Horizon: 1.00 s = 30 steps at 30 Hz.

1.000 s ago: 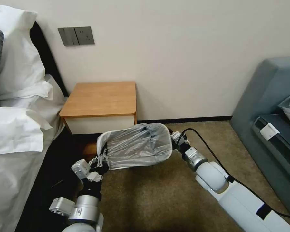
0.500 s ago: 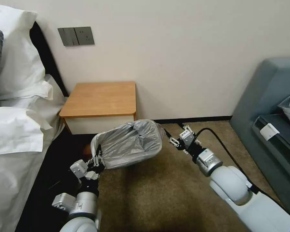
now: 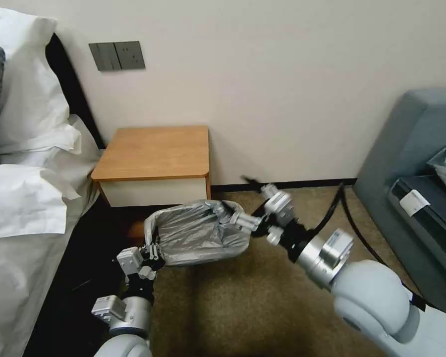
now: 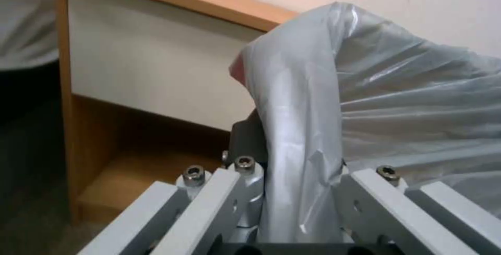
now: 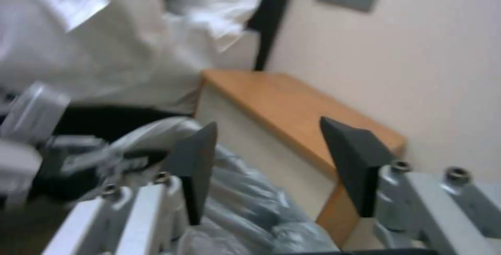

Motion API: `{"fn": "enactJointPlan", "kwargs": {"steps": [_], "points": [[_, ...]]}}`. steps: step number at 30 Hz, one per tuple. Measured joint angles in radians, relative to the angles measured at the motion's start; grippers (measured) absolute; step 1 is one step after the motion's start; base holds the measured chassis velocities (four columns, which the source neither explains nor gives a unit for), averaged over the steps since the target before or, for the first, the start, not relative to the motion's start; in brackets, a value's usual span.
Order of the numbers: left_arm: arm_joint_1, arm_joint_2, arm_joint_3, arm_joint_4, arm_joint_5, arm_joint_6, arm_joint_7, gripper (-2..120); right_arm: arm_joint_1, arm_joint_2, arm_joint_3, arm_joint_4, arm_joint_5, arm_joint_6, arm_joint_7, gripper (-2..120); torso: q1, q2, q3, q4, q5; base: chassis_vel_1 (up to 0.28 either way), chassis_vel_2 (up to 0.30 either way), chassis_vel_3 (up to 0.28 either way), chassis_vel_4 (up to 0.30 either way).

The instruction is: Pick up the garbage bag from the table and place it over the trash can.

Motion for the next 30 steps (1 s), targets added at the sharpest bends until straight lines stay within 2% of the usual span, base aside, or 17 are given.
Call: {"fn": "enactJointPlan", "kwargs": {"steps": [1, 3, 4, 7, 8, 11, 14, 20, 30], "points": [[0.000, 0.000, 0.000, 0.000, 0.000, 0.000, 0.000, 7, 0.000, 0.000, 0.000, 0.000, 0.000, 0.000, 0.000, 51, 0.000, 0.000, 0.000, 0.0000, 0.0000, 0.000, 0.000, 0.000, 0.000], [0.000, -0.004, 0.000, 0.000, 0.035, 0.000, 0.000, 7, 0.152, -0.016, -0.121, -0.041, -0.025, -0.034, -0.040, 39, 0.000, 0.000, 0.000, 0.0005, 0.0001, 0.000, 0.000, 0.000, 0.000], [0.000, -0.004, 0.000, 0.000, 0.035, 0.000, 0.000, 7, 0.152, -0.016, -0.121, -0.041, -0.025, -0.034, -0.040, 39, 0.000, 0.000, 0.000, 0.0005, 0.0001, 0.000, 0.000, 0.000, 0.000], [0.000, -0.006, -0.002, -0.001, 0.074, 0.000, 0.000, 7, 0.341, -0.010, -0.300, -0.112, 0.000, -0.112, -0.067, 25, 0.000, 0.000, 0.000, 0.0005, 0.0000, 0.000, 0.000, 0.000, 0.000], [0.000, -0.006, -0.002, -0.001, 0.074, 0.000, 0.000, 7, 0.341, -0.010, -0.300, -0.112, 0.000, -0.112, -0.067, 25, 0.000, 0.000, 0.000, 0.0005, 0.0000, 0.000, 0.000, 0.000, 0.000], [0.003, -0.004, -0.003, -0.001, 0.097, -0.003, 0.000, 7, 0.498, 0.019, -0.449, -0.177, 0.066, -0.192, -0.080, 11, 0.000, 0.000, 0.000, 0.0002, 0.0001, 0.000, 0.000, 0.000, 0.000], [0.004, -0.003, -0.003, -0.001, 0.101, -0.004, 0.001, 7, 0.588, 0.041, -0.519, -0.221, 0.075, -0.210, -0.092, 2, 0.000, 0.000, 0.000, 0.0003, -0.0001, 0.000, 0.000, 0.000, 0.000], [0.000, -0.006, -0.001, 0.008, 0.119, -0.006, 0.003, 7, 0.722, 0.092, -0.630, -0.318, 0.091, -0.232, -0.098, 0, 0.000, 0.000, 0.000, 0.0003, -0.0002, 0.000, 0.000, 0.000, 0.000], [-0.011, -0.016, 0.003, 0.023, 0.174, -0.008, 0.003, 7, 0.808, 0.181, -0.772, -0.450, 0.085, -0.247, -0.102, 0, 0.000, 0.000, 0.000, 0.0003, -0.0001, 0.000, 0.000, 0.000, 0.000]]}}
